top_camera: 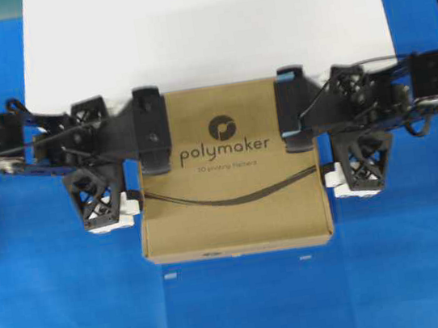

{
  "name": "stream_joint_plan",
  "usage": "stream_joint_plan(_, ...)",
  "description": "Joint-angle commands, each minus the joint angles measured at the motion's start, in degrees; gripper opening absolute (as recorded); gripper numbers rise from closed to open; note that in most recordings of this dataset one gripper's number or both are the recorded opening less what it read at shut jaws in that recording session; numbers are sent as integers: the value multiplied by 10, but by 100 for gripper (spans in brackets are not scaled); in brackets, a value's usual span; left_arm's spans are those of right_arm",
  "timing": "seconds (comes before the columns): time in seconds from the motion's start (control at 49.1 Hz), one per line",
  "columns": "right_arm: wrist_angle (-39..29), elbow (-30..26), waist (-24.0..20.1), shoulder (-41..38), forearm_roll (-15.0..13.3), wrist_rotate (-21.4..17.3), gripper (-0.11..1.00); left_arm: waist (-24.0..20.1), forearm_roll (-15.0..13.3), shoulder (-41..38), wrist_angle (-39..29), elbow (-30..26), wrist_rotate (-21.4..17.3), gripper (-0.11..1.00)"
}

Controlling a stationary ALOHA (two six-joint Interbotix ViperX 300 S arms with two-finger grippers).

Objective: Place the cardboard box on the stand after clamping it between your arms.
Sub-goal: 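Clamp the polymaker box between both grippers and lift it toward the stand, then carry the clamped box back and lower it onto the white stand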

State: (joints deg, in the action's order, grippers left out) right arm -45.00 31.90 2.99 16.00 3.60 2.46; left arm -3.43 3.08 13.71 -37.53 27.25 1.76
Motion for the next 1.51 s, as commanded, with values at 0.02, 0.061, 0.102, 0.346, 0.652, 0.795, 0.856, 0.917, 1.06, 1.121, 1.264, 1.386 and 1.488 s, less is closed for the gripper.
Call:
stream_joint_plan(0.02,25,-76,11,5,16,-12,98,-8,-4,-2,20,-82,15,84)
stream_joint_plan(0.061,27,-73,12,5,16,-12,98,-10,-4,-3,20,-85,15,84)
stream_joint_plan(0.102,32,-72,15,6,16,-13,98,-11,-4,-4,19,-88,16,84)
stream_joint_plan(0.346,70,-77,39,-2,16,-8,98,-37,-4,-17,18,-107,11,84)
stream_joint_plan(0.652,102,-109,78,-25,16,5,98,-65,-4,-48,3,-158,2,84)
stream_joint_plan(0.795,113,-121,106,-32,26,54,98,-76,-4,-53,1,-167,-15,84)
stream_joint_plan(0.856,115,-132,120,-38,44,79,98,-81,-4,-55,2,-171,-22,84)
stream_joint_plan(0.917,115,-143,131,-46,66,108,98,-83,-4,-57,4,-176,-28,84)
stream_joint_plan(1.06,114,-164,163,-62,141,188,98,-97,-4,-64,9,-188,-42,84)
stream_joint_plan(1.121,113,-170,177,-67,170,218,98,-105,-4,-66,18,-193,-51,84)
stream_joint_plan(1.264,98,-180,199,-84,213,273,98,-131,-4,-71,23,-211,-79,84)
stream_joint_plan(1.386,90,-192,221,-98,230,297,98,-156,-4,-80,22,-225,-94,84)
stream_joint_plan(1.488,87,-207,235,-108,232,310,98,-181,-4,-87,22,-231,-106,84)
